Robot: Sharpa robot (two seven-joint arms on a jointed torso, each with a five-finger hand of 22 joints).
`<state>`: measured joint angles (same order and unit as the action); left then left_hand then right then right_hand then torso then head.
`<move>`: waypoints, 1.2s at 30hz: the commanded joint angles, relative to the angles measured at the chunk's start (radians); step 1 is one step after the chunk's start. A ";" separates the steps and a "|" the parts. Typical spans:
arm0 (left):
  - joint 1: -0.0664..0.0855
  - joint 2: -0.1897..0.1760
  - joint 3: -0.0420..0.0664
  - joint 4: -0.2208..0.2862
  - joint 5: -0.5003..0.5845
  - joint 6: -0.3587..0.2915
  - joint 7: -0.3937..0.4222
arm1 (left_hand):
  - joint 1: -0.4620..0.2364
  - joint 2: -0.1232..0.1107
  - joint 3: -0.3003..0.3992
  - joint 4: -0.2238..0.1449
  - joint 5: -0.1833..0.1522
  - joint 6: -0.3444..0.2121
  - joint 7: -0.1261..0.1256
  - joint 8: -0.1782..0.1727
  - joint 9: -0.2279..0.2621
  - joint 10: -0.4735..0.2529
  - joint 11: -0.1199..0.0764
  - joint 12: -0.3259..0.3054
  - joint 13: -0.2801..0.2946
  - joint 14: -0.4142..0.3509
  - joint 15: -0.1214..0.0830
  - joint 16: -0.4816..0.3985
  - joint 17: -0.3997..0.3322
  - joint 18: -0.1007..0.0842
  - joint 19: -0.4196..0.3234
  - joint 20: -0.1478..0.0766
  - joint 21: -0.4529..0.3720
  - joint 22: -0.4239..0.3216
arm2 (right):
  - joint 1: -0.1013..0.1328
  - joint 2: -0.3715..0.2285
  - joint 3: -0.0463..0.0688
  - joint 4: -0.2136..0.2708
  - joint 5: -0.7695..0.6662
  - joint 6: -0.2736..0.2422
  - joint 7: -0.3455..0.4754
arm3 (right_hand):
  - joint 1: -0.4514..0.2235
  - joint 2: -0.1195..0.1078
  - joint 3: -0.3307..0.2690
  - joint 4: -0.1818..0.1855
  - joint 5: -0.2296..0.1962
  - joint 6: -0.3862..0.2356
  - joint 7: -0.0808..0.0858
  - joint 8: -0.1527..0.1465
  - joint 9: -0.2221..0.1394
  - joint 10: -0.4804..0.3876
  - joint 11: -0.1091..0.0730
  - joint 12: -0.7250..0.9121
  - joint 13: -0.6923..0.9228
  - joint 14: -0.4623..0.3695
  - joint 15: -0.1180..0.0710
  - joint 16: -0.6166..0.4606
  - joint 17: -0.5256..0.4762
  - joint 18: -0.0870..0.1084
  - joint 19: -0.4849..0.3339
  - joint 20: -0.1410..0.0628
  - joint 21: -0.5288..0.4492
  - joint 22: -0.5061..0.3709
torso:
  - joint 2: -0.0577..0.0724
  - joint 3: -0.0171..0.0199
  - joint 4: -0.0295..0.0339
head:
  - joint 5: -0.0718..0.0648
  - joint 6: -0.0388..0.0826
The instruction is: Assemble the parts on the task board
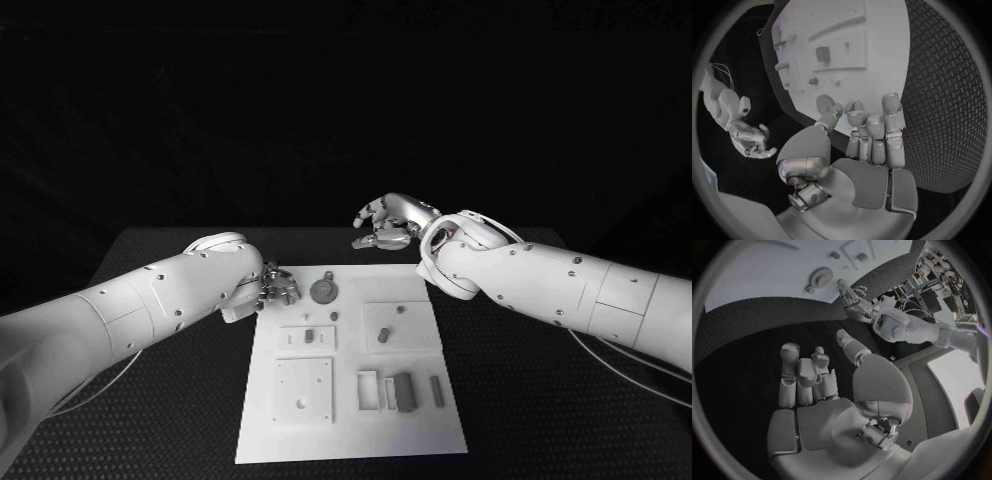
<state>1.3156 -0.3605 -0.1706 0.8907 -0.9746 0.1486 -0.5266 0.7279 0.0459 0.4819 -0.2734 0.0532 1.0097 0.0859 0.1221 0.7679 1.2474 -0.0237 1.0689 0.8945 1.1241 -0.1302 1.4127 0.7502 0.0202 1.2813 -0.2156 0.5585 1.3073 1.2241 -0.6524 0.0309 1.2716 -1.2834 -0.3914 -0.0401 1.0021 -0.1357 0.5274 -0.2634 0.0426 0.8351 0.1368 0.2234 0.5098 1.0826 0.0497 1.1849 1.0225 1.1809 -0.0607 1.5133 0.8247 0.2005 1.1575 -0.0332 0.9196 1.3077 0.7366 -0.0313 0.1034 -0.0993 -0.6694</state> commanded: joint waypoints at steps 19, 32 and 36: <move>-0.006 0.001 -0.002 -0.013 0.020 0.007 0.014 | 0.042 0.034 0.038 0.003 -0.004 0.007 -0.001 0.007 -0.026 -0.002 -0.006 0.004 -0.004 0.001 -0.006 0.007 -0.003 0.057 0.002 -0.009 0.001 0.019 | 0.000 0.003 0.001 -0.002 -0.003 0.016 0.004 | -0.005 0.010 -0.001 -0.006 0.007 -0.021 0.027 -0.002 0.000 -0.009 0.000 -0.003 -0.001 -0.004 0.001 -0.006 0.000 0.061 0.005 -0.005 -0.007 0.012 | -0.001 -0.0004 -0.0001 | 0.000 -0.002; -0.006 -0.002 -0.002 -0.014 0.041 0.011 0.025 | 0.109 0.088 0.143 0.004 -0.002 0.018 -0.001 0.023 -0.045 0.000 -0.005 0.003 -0.009 0.000 -0.005 0.007 -0.010 0.047 0.000 -0.009 0.003 0.020 | 0.000 0.005 0.001 -0.004 -0.003 0.025 0.002 | -0.005 0.010 -0.001 -0.006 0.007 -0.021 0.027 -0.002 0.000 -0.009 0.000 -0.002 -0.002 -0.004 0.001 -0.005 0.000 0.061 0.005 -0.005 -0.007 0.012 | -0.001 -0.0001 0.0000 | 0.003 -0.003; -0.006 -0.009 -0.002 -0.009 0.052 0.004 0.028 | 0.110 0.090 0.151 0.004 -0.001 0.027 -0.002 0.030 -0.047 0.001 -0.007 0.004 -0.010 0.001 -0.006 0.008 -0.010 0.045 0.000 -0.010 0.004 0.021 | 0.000 0.005 0.001 -0.004 -0.003 0.024 0.002 | -0.005 0.010 -0.001 -0.005 0.007 -0.021 0.027 -0.002 0.000 -0.009 0.000 -0.002 -0.002 -0.004 0.001 -0.005 0.000 0.061 0.005 -0.005 -0.007 0.012 | -0.001 -0.0001 0.0000 | 0.003 -0.003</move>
<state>1.3154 -0.3673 -0.1701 0.8786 -0.9387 0.1477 -0.5055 0.8174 0.1227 0.6284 -0.2707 0.0491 1.0282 0.0796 0.1501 0.7194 1.2479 -0.0241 1.0687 0.8856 1.1244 -0.1269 1.4166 0.7406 0.0203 1.2850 -0.2193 0.5583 1.3078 1.2241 -0.6483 0.0309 1.2676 -1.2834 -0.3793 -0.0408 0.9978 -0.1315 0.5274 -0.2635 0.0426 0.8325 0.1359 0.2234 0.5098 1.0826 0.0496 1.1849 1.0223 1.1809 -0.0607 1.5133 0.8248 0.2005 1.1594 -0.0351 0.9196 1.3075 0.7360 -0.0313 0.1032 -0.0965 -0.6722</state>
